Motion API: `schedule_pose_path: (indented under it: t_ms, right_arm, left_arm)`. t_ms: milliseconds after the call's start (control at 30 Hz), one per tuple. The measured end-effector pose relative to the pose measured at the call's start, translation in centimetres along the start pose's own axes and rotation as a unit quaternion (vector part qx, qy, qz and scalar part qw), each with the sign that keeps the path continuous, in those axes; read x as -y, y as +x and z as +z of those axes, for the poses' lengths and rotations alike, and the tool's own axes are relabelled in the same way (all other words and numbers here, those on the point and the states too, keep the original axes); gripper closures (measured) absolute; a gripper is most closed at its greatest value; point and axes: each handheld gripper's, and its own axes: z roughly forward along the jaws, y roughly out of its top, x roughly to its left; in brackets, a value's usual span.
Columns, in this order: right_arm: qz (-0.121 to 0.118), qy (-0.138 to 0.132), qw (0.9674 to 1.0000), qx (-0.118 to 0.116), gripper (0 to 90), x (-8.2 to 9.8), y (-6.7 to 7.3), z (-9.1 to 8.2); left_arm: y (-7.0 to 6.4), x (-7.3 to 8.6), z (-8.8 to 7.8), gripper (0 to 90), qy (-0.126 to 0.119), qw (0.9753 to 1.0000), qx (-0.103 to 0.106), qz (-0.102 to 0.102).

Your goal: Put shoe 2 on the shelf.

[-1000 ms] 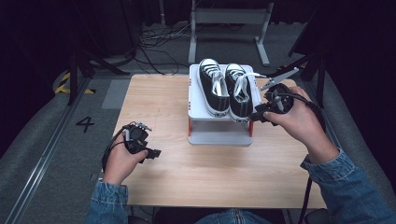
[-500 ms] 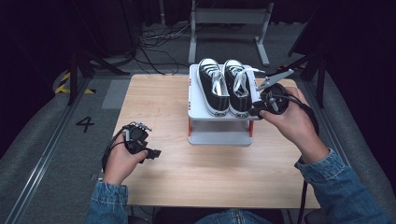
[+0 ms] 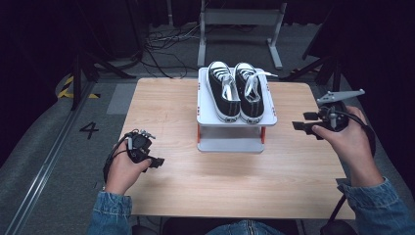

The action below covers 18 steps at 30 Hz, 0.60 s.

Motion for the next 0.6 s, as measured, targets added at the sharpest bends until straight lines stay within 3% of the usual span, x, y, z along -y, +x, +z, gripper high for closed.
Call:
schedule_pose_path:
  t_ms: [200,367,400,467,500,533,567,600]
  right_arm:
    - [0.013,0.044,0.9988,0.014,43.7,4.2,-2.3,0.4]
    - [0.049,0.068,0.9962,0.022,46.7,7.5,-3.1,1.1]
    - [0.055,0.083,0.9947,0.027,48.5,8.0,-3.2,1.6]
    - [0.041,0.13,0.9901,0.034,49.4,9.1,-3.3,2.8]
    - [0.041,0.13,0.9901,0.034,49.4,9.1,-3.3,2.8]
    - [0.048,0.149,0.987,0.036,49.8,9.7,-3.4,3.3]
    - [0.053,0.181,0.9815,0.031,49.6,10.5,-3.6,4.2]
    - [0.053,0.186,0.9806,0.032,49.3,10.7,-3.7,4.4]
  left_arm:
    - [0.1,0.2,0.2,28.7,0.001,1.0,-0.001,-0.001]
    - [0.2,0.3,0.1,28.8,0.002,1.0,-0.005,-0.003]
    - [0.2,0.4,0.0,28.8,0.004,1.0,-0.005,-0.004]
    - [0.4,0.4,0.0,28.8,0.004,1.0,-0.008,-0.003]
    - [0.4,0.4,0.0,28.8,0.004,1.0,-0.008,-0.003]
    - [0.4,0.5,0.0,28.8,0.002,0.9999,-0.008,-0.006]
    - [0.5,0.5,0.0,28.8,0.003,0.9999,-0.007,-0.007]
    - [0.5,0.5,0.0,28.8,0.006,0.9999,-0.01,-0.005]
